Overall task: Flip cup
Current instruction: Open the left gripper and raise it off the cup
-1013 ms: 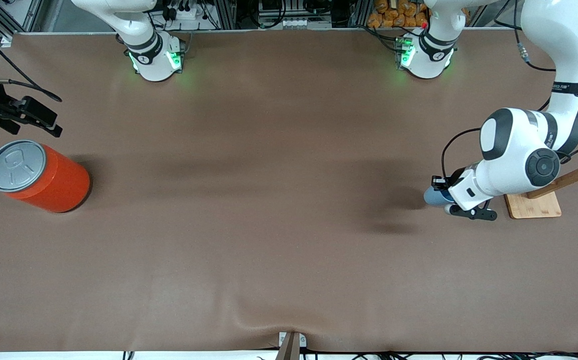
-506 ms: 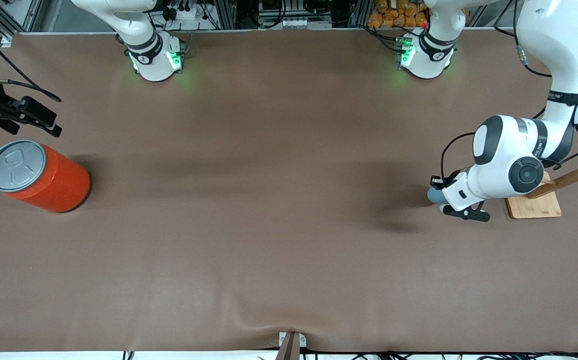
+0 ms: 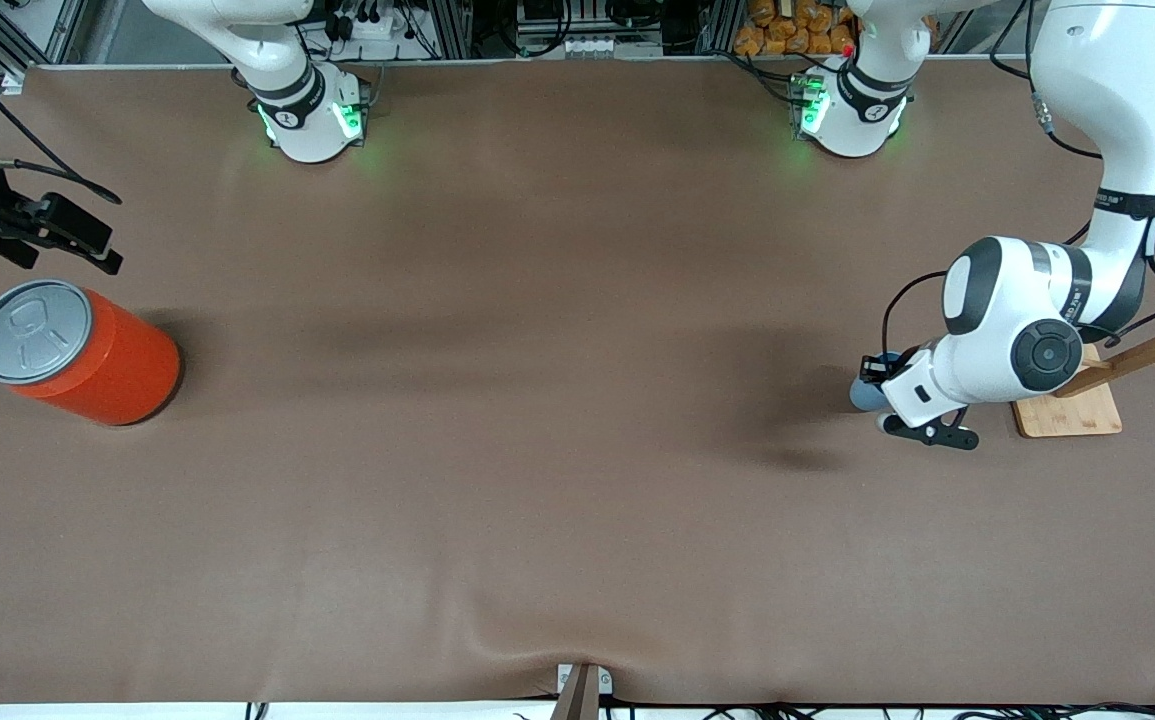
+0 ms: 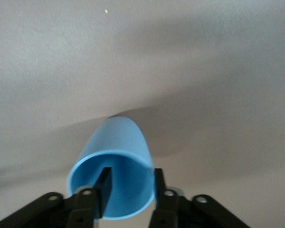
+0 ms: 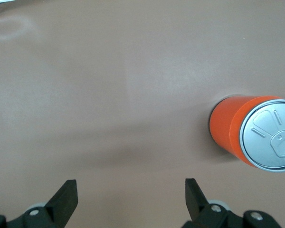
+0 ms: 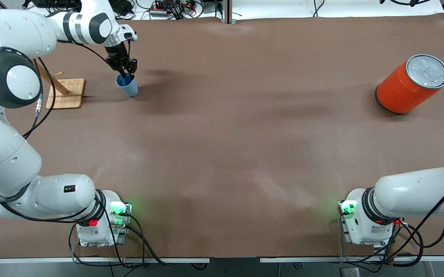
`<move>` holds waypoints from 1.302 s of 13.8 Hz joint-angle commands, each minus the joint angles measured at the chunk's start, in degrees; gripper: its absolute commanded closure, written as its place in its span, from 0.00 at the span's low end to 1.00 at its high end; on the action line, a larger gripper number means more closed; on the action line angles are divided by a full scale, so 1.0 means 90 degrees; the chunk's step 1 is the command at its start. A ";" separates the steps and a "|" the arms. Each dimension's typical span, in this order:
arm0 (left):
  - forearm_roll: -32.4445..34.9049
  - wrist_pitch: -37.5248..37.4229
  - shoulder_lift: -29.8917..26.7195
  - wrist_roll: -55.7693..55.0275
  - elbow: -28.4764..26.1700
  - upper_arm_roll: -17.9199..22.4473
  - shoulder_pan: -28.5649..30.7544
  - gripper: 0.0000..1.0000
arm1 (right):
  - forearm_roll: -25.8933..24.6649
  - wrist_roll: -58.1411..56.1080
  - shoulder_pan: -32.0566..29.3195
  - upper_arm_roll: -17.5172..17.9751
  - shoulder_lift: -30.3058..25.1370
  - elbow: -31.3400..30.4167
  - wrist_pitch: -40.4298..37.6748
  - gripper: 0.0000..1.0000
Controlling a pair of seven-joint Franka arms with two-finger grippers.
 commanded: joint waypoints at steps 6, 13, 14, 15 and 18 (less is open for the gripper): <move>0.0176 -0.1949 -0.0130 0.0010 0.2034 -0.0014 0.0037 0.00 | 0.0032 -0.0098 -0.0145 0.0067 0.0069 0.0134 -0.0088 0.00; 0.0108 -0.2947 -0.1076 -0.0242 0.2603 -0.0013 0.0437 0.00 | -0.0154 -0.0987 -0.0214 0.0057 0.0060 0.0144 -0.0078 0.00; 0.0088 -0.3016 -0.1271 -0.0427 0.2584 -0.0052 0.0427 0.00 | -0.0154 -0.0987 -0.0204 0.0057 0.0060 0.0144 -0.0079 0.00; 0.0079 -0.3094 -0.1495 -0.0632 0.2555 -0.0091 0.0398 0.00 | -0.0144 -0.0987 -0.0214 0.0067 0.0060 0.0144 -0.0079 0.00; 0.0069 -0.3212 -0.1945 -0.0800 0.2448 -0.0238 0.0408 0.00 | -0.0154 -0.0997 -0.0243 0.0057 0.0060 0.0144 -0.0088 0.00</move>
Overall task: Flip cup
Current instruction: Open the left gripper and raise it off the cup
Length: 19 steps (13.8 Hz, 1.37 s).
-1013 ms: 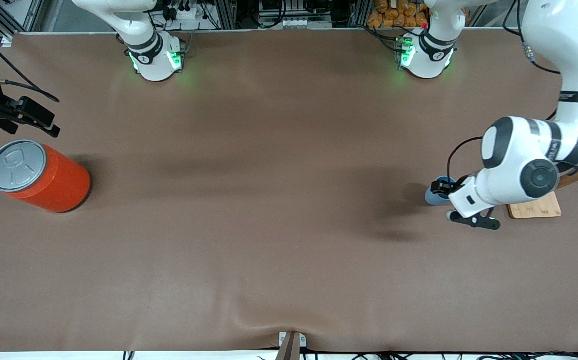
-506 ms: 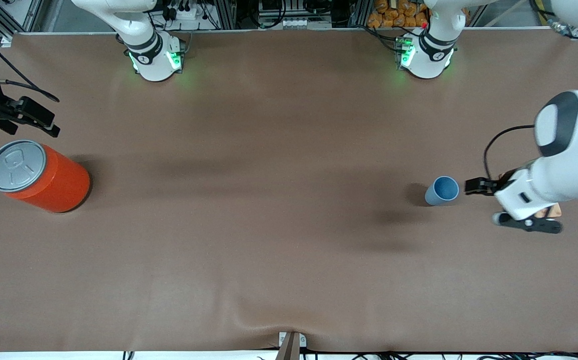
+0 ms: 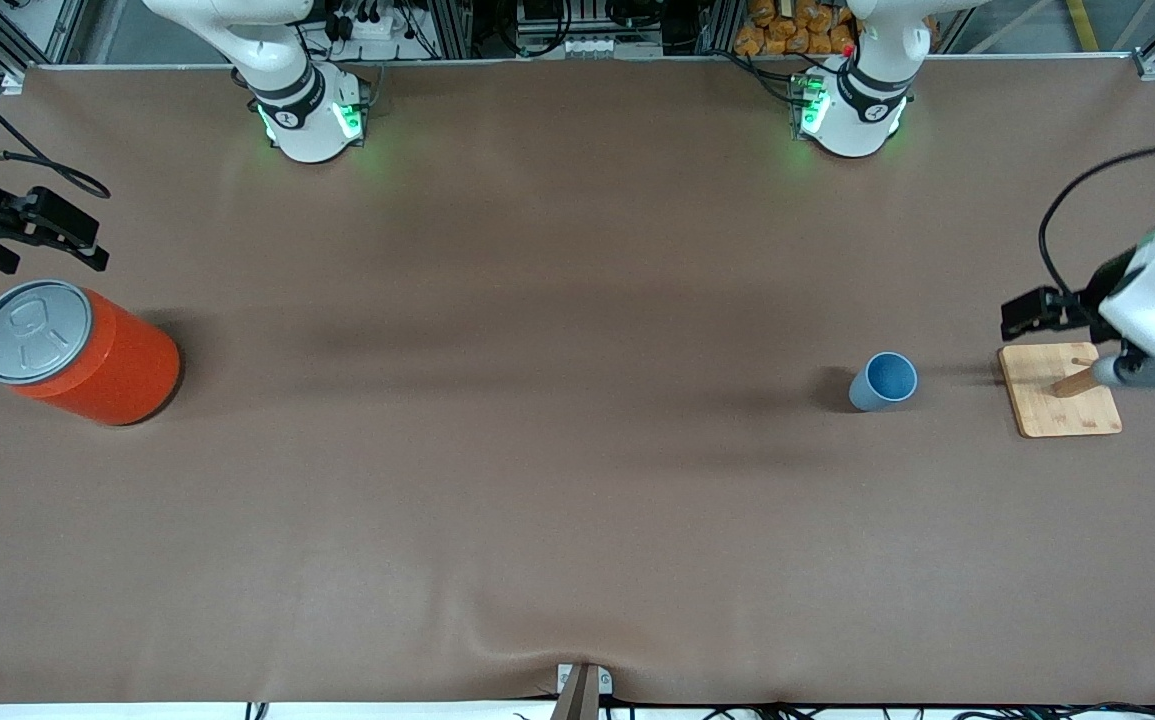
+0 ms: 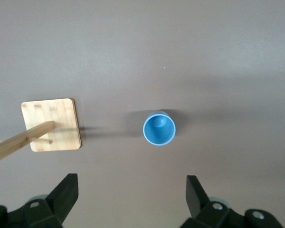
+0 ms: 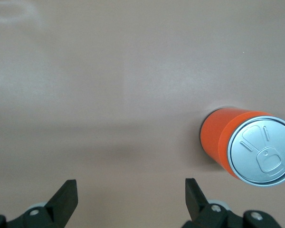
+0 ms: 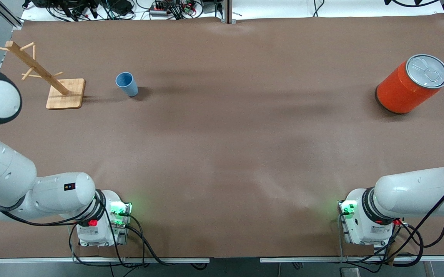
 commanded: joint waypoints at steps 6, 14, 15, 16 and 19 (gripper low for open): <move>-0.0317 -0.0062 -0.0840 -0.0124 -0.0367 -0.0060 0.0087 0.00 | 0.0007 -0.0092 -0.0233 0.0100 0.0065 0.0137 -0.0087 0.00; -0.0220 -0.0062 -0.0956 -0.0115 -0.0064 0.0018 -0.0010 0.00 | 0.0017 -0.0131 -0.0243 0.0100 0.0065 0.0137 -0.0087 0.00; -0.0210 -0.0082 -0.0986 -0.0153 -0.0093 0.0125 -0.0165 0.00 | 0.0017 -0.0141 -0.0243 0.0100 0.0056 0.0137 -0.0087 0.00; -0.0210 -0.0207 -0.1025 -0.0144 -0.0113 0.0474 -0.0524 0.00 | 0.0017 -0.0131 -0.0243 0.0100 0.0065 0.0137 -0.0087 0.00; -0.0210 -0.0267 -0.1211 -0.0154 -0.0249 0.1677 -0.1649 0.00 | 0.0017 -0.0141 -0.0243 0.0100 0.0056 0.0137 -0.0087 0.00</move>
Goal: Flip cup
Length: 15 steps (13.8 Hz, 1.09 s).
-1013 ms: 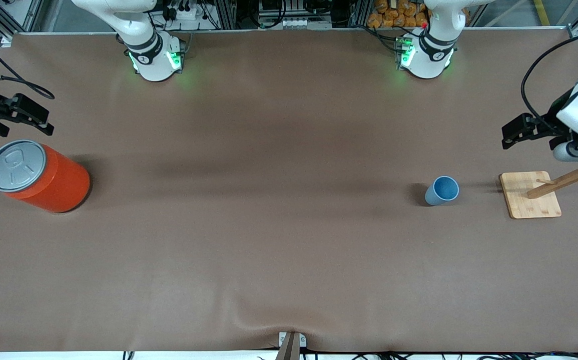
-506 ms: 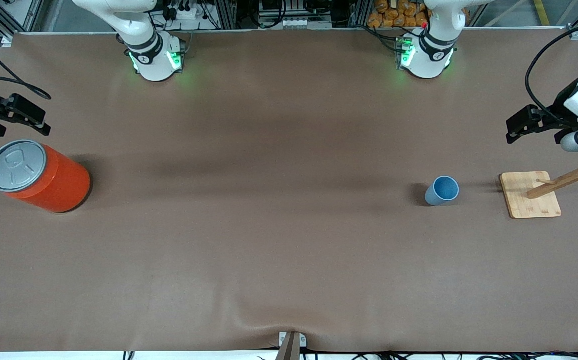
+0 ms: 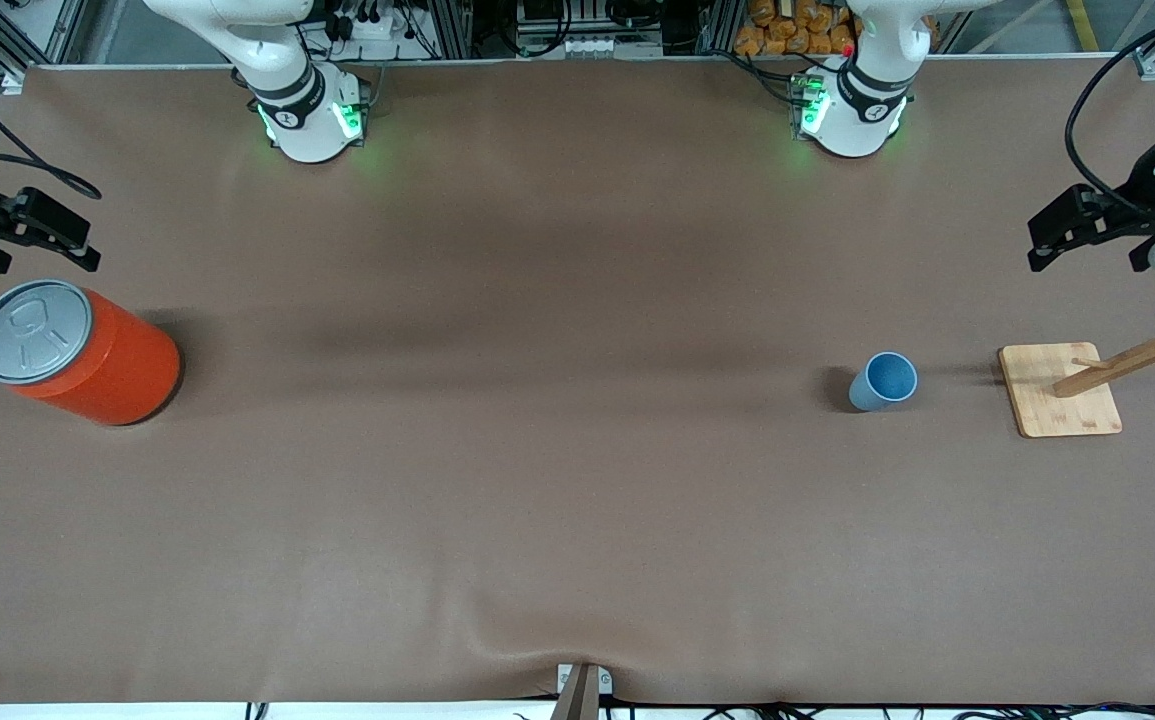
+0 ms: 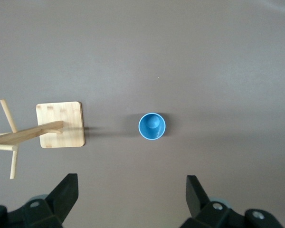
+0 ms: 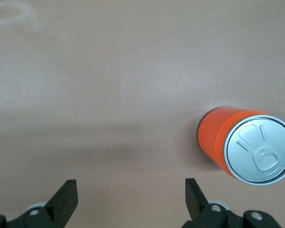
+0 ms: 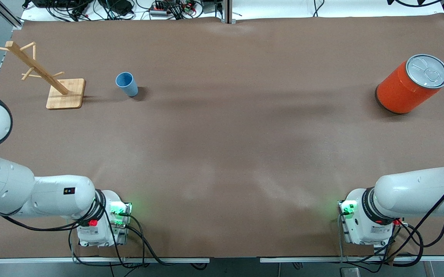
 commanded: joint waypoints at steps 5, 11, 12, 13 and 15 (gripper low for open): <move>-0.0004 -0.0077 -0.0629 -0.0117 -0.0664 0.0591 -0.0589 0.00 | 0.0018 -0.0122 -0.0164 0.0102 0.0055 0.0136 -0.0086 0.00; -0.0092 -0.0096 -0.0962 -0.0079 -0.0958 0.0658 -0.0521 0.00 | 0.0018 -0.0122 -0.0164 0.0102 0.0055 0.0127 -0.0086 0.00; -0.0111 -0.0096 -0.0913 -0.0039 -0.0852 0.0756 -0.0521 0.00 | 0.0018 -0.0122 -0.0174 0.0102 0.0055 0.0127 -0.0086 0.00; -0.0111 -0.0106 -0.0893 -0.0058 -0.0773 0.0786 -0.0521 0.00 | 0.0018 -0.0122 -0.0174 0.0102 0.0065 0.0136 -0.0086 0.00; -0.0169 -0.0145 -0.0883 -0.0078 -0.0753 0.0805 -0.0521 0.00 | 0.0018 -0.0122 -0.0164 0.0102 0.0065 0.0127 -0.0086 0.00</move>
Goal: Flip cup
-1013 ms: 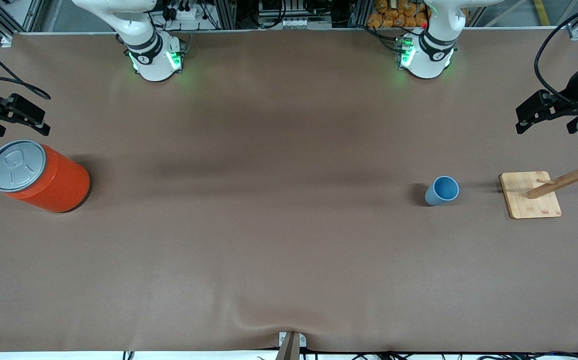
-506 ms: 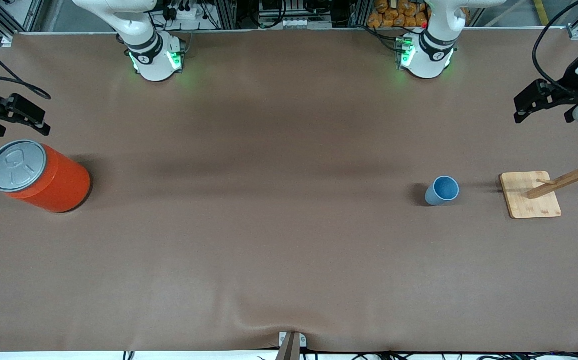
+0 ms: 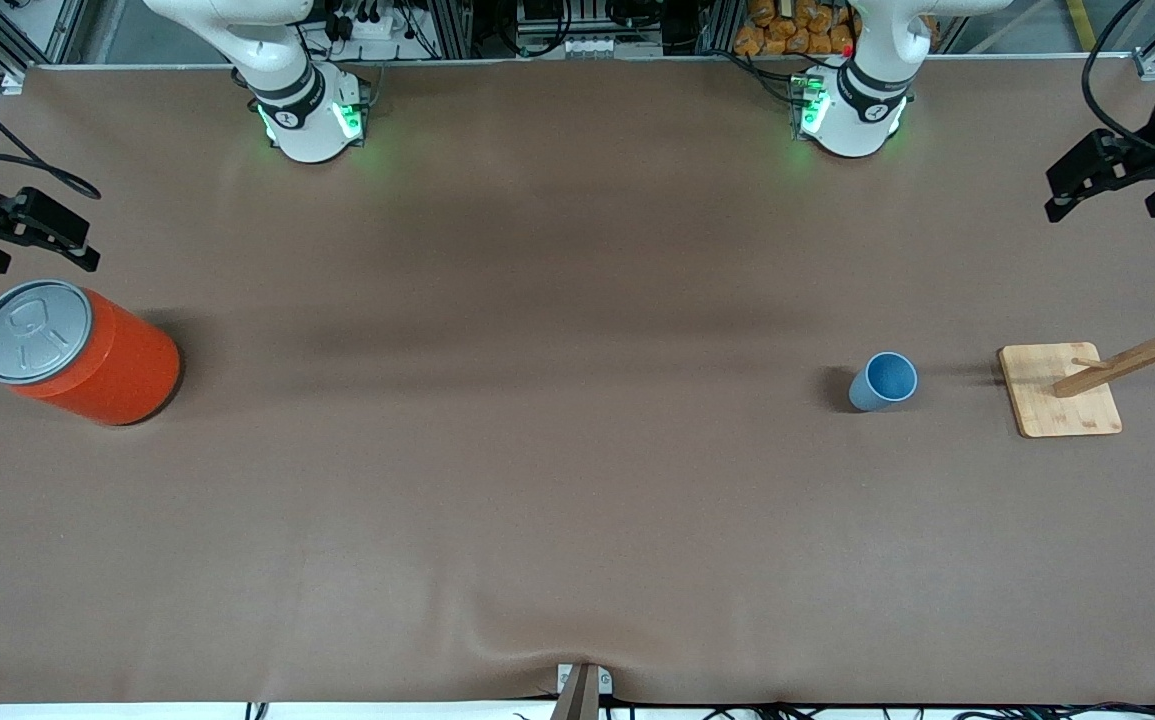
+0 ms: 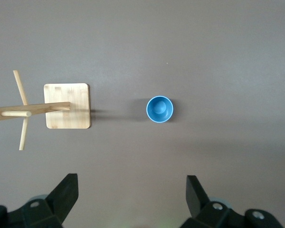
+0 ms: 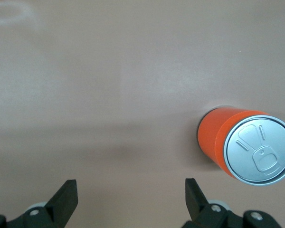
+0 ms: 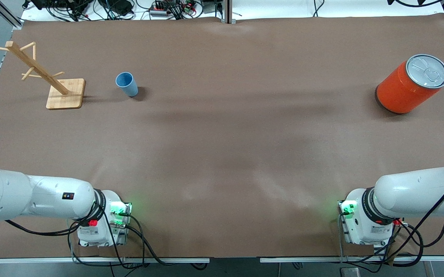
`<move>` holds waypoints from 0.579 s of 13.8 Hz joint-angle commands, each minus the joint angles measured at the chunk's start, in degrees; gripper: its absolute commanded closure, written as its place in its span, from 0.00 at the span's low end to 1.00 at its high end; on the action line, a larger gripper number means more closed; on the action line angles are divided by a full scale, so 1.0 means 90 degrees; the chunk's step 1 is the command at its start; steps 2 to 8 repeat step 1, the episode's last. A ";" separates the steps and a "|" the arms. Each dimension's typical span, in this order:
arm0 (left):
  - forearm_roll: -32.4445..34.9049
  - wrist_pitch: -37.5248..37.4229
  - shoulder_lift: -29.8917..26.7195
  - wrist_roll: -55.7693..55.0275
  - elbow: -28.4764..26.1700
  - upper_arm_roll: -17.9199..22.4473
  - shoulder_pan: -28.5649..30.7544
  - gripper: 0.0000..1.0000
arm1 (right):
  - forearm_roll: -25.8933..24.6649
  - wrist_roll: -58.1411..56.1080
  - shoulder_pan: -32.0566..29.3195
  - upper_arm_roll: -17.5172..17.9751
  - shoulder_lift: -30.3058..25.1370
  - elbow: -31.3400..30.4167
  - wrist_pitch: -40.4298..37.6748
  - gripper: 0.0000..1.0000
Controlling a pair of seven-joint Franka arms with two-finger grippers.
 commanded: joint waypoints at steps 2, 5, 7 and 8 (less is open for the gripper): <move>-0.0162 -0.0102 -0.0033 0.0031 0.0068 0.0062 -0.0014 0.00 | 0.0018 -0.0110 -0.0165 0.0101 0.0065 0.0136 -0.0086 0.00; -0.0162 -0.0102 -0.0033 0.0031 0.0068 0.0062 -0.0014 0.00 | 0.0018 -0.0110 -0.0165 0.0101 0.0065 0.0136 -0.0086 0.00; -0.0162 -0.0102 -0.0033 0.0031 0.0068 0.0062 -0.0014 0.00 | 0.0018 -0.0110 -0.0165 0.0101 0.0065 0.0136 -0.0086 0.00; -0.0162 -0.0102 -0.0033 0.0031 0.0068 0.0062 -0.0014 0.00 | 0.0018 -0.0110 -0.0165 0.0101 0.0065 0.0136 -0.0086 0.00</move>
